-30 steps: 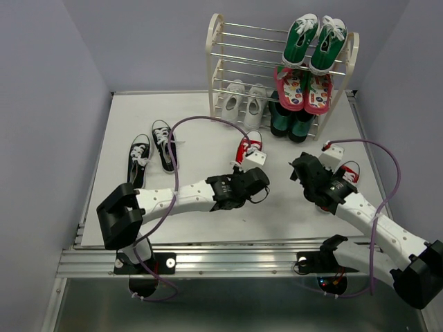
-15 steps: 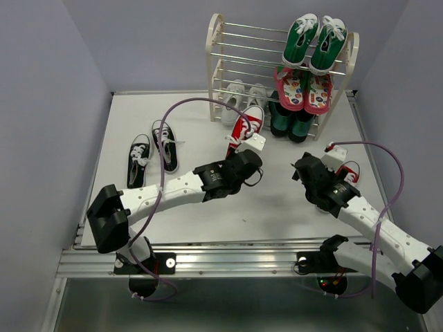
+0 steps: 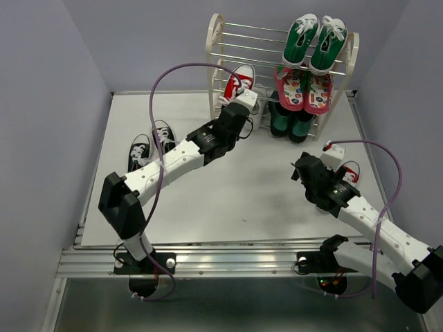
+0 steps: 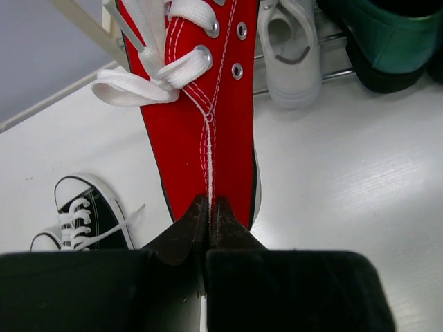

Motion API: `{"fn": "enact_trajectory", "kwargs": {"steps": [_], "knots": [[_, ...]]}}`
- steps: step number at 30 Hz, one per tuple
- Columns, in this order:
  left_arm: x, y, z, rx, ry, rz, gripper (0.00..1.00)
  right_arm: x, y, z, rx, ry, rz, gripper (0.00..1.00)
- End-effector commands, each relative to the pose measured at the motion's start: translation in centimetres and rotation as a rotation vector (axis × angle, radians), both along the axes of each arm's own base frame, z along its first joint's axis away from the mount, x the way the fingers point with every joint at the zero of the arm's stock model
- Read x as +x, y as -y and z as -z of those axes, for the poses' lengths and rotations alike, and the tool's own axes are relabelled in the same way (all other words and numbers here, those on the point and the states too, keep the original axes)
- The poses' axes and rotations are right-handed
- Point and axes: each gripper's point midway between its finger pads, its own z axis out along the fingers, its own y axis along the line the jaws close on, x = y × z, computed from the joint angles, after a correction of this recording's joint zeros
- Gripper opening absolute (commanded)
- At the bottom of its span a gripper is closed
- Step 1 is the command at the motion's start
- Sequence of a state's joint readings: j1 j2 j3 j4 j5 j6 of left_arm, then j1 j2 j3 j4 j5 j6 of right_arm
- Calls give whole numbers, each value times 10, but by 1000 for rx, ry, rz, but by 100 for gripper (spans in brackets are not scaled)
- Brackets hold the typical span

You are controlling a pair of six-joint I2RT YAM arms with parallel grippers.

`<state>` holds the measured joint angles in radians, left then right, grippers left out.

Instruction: Place and organize the shoes onto the shoe shelf

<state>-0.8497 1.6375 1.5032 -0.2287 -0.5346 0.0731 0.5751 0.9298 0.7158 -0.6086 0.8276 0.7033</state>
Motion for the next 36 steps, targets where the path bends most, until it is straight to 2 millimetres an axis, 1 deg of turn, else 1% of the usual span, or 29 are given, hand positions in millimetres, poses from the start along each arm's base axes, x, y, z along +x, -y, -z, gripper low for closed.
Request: {"fn": "enact_trajectory", "kwargs": {"steps": [1,4,7,14,15,16,19,21,24,27,34,36], "knots": [[42,6,-60,-92,128,-26,0,11,-5,-18,24,59,-7,100],[57,11,-60,-77,128,-12,0,11,-5,-18,21,60,-10,100],[67,12,-61,-67,128,-19,0,11,-5,-20,23,63,-14,100],[90,9,-64,-57,137,-36,0,12,-5,-25,22,74,-14,100],[95,8,-59,-52,131,-43,0,12,-5,-25,21,74,-12,100],[98,10,-63,-64,133,-31,0,12,-5,-24,21,72,-13,100],[108,7,-64,-74,142,-42,0,13,-5,-22,19,66,-13,100],[111,8,-65,-70,148,-36,0,13,-5,-21,13,61,-12,100],[121,8,-69,-70,162,-49,0,14,-6,-20,9,55,-15,100],[130,3,-72,-72,171,-62,0,14,-7,-19,12,54,-18,100],[149,3,-78,-47,201,-68,0,15,-7,-18,9,52,-22,100],[153,0,-81,-48,207,-77,0,14,-7,-18,12,54,-23,100]]}}
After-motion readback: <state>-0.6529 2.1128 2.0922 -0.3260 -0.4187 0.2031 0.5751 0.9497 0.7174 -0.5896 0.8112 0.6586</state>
